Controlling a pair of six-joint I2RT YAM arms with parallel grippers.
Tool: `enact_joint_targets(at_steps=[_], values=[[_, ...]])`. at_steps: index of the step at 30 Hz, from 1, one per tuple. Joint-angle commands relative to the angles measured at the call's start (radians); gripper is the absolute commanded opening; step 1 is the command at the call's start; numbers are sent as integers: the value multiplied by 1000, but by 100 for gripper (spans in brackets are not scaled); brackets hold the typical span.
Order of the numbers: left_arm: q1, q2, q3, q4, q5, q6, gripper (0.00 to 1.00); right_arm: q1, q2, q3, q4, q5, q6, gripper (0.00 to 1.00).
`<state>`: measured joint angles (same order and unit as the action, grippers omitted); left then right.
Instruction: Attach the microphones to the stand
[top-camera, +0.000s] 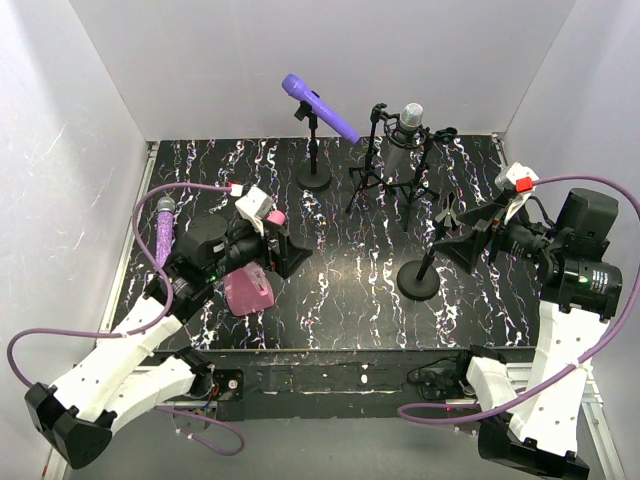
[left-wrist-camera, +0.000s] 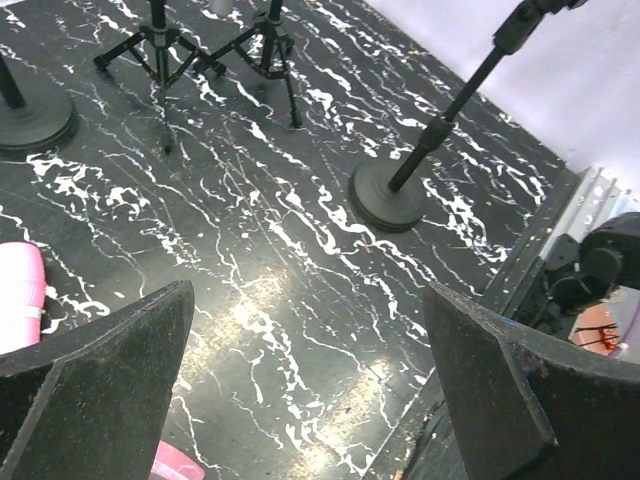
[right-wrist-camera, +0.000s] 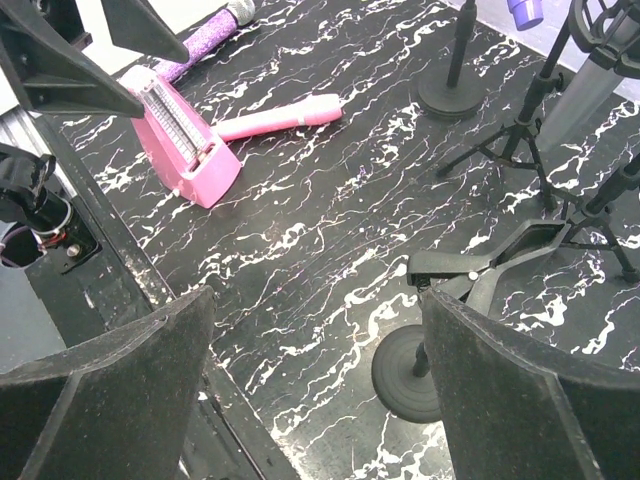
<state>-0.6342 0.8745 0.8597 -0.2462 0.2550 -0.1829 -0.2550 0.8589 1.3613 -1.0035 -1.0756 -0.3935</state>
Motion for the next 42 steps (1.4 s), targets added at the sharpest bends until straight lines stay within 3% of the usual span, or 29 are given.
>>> enact_joint_targets(at_steps=[1,13,21,42], values=[[2,-38,-8,36,58,-64,98,-4,-8,-14,31,-20,22,90],[-7,23,-2,70,251,-118,98,-4,-11,-34,55,-38,35,90],[-179,67,-10,93,168,-63,98,-4,-9,-47,68,-49,39,91],[-424,184,-179,416,58,25,98,-6,-4,-60,80,-63,41,90]])
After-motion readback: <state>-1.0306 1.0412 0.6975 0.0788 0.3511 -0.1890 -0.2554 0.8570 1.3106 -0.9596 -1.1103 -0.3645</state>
